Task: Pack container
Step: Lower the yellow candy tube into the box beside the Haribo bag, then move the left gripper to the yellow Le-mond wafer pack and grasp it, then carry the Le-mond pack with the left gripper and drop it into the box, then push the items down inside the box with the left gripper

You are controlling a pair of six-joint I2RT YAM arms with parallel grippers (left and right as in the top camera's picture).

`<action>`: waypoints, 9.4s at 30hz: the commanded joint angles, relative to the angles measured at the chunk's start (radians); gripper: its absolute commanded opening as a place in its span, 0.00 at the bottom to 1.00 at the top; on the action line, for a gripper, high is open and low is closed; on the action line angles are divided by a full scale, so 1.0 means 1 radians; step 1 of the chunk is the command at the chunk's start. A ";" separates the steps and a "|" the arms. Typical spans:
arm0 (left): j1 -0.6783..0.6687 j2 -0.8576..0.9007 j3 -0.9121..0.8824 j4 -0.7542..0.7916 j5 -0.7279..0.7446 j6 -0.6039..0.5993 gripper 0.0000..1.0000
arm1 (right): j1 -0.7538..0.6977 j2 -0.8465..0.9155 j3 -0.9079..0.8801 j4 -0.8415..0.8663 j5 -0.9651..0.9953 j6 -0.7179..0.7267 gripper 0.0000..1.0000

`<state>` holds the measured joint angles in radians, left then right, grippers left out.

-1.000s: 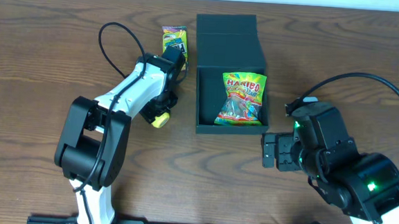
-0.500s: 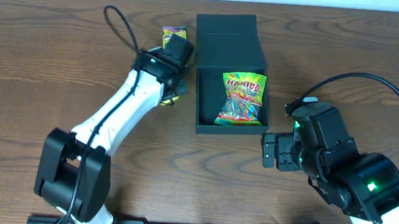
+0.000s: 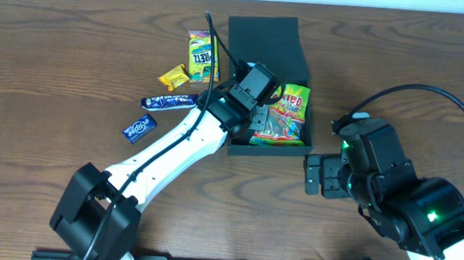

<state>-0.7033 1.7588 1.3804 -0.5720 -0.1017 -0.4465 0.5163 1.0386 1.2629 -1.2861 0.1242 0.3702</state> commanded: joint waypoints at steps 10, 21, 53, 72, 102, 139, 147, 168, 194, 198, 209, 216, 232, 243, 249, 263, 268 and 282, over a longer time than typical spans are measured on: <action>-0.004 0.078 0.004 -0.043 0.072 0.020 0.06 | -0.006 -0.004 0.006 -0.001 0.006 -0.012 0.99; -0.004 0.077 0.005 -0.053 0.069 -0.011 0.72 | -0.006 -0.004 0.006 0.000 0.006 -0.012 0.99; -0.004 0.232 0.046 0.092 0.145 -0.002 0.06 | -0.006 -0.004 0.006 -0.001 0.006 -0.012 1.00; -0.002 0.191 0.072 0.071 0.050 -0.026 0.06 | -0.006 -0.004 0.006 -0.001 0.006 -0.012 0.99; 0.482 0.048 0.121 -0.048 -0.059 -0.085 0.70 | -0.006 -0.004 0.006 -0.001 0.006 -0.012 0.99; 0.532 0.380 0.121 0.143 0.002 -0.186 0.84 | -0.006 -0.004 0.006 -0.001 0.006 -0.012 0.99; 0.538 0.381 0.121 0.132 0.068 -0.186 0.75 | -0.006 -0.004 0.006 -0.001 0.006 -0.012 0.99; 0.526 0.419 0.121 0.065 0.180 -0.186 0.56 | -0.006 -0.004 0.006 -0.001 0.006 -0.012 0.99; 0.515 0.372 0.467 -0.214 0.095 -0.032 0.32 | -0.006 -0.004 0.006 -0.001 0.006 -0.012 0.99; 0.456 0.304 0.469 -0.212 0.095 -0.027 0.32 | -0.006 -0.004 0.006 0.000 0.006 -0.012 0.99; 0.202 0.275 0.468 -0.323 0.093 -0.001 0.35 | -0.006 -0.004 0.006 -0.001 0.006 -0.012 0.99; 0.145 0.279 0.417 -0.293 0.094 -0.002 0.40 | -0.006 -0.004 0.006 0.000 0.006 -0.012 0.99; 0.148 0.358 0.328 -0.141 0.095 -0.033 0.44 | -0.006 -0.004 0.006 -0.001 0.006 -0.012 0.99; 0.156 0.362 0.328 -0.126 0.092 -0.033 0.82 | -0.006 -0.004 0.006 -0.001 0.006 -0.012 0.99; 0.156 0.344 0.343 -0.131 0.095 -0.032 0.79 | -0.006 -0.004 0.006 0.000 0.006 -0.012 0.99; 0.143 0.282 0.348 -0.145 0.336 -0.024 0.06 | -0.006 -0.004 0.006 -0.001 0.006 -0.012 0.99; 0.105 0.305 0.334 -0.114 0.383 -0.003 0.06 | -0.006 -0.004 0.006 -0.001 0.006 -0.012 0.99; 0.074 0.476 0.331 -0.040 0.383 0.002 0.06 | -0.006 -0.004 0.006 -0.001 0.006 -0.012 0.99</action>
<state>-0.6331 2.1937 1.7119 -0.6151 0.2798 -0.4629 0.5163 1.0386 1.2629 -1.2865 0.1242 0.3702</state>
